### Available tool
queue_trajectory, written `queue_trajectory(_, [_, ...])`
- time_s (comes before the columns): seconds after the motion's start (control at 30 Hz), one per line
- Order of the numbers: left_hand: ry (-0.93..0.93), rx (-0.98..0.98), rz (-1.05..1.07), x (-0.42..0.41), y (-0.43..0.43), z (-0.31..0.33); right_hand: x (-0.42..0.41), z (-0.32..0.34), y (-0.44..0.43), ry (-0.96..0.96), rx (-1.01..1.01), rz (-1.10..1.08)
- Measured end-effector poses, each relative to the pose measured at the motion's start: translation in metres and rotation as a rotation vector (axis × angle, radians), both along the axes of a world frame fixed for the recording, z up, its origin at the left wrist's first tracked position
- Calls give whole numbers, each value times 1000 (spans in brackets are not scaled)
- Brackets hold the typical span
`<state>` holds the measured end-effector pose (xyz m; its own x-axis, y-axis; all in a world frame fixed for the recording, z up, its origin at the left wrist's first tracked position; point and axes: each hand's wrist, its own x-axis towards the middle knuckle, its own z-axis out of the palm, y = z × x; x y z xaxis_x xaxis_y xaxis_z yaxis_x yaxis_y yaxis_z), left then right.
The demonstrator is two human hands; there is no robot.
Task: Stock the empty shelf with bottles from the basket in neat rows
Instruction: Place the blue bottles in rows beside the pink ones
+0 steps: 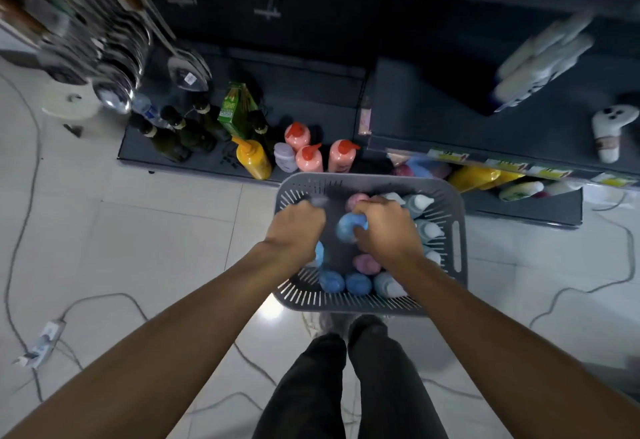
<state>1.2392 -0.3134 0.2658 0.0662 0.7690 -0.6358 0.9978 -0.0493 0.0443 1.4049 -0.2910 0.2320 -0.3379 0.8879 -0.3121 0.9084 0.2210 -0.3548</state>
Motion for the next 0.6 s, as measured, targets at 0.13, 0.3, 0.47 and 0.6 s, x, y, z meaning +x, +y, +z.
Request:
queue_trajectory(0.13, [-62,67,-15,1,15,50,9,52,14,6,51,1])
queue_trajectory(0.3, [-85,164,-39,13,38,126,27,127,30,35,158,33])
queue_trajectory(0.47, [-127,294,-117,30,56,201,50,202,37,56,255,36])
queue_trajectory(0.6, [-184,373,-163,44,70,254,71,258,43,64,302,31])
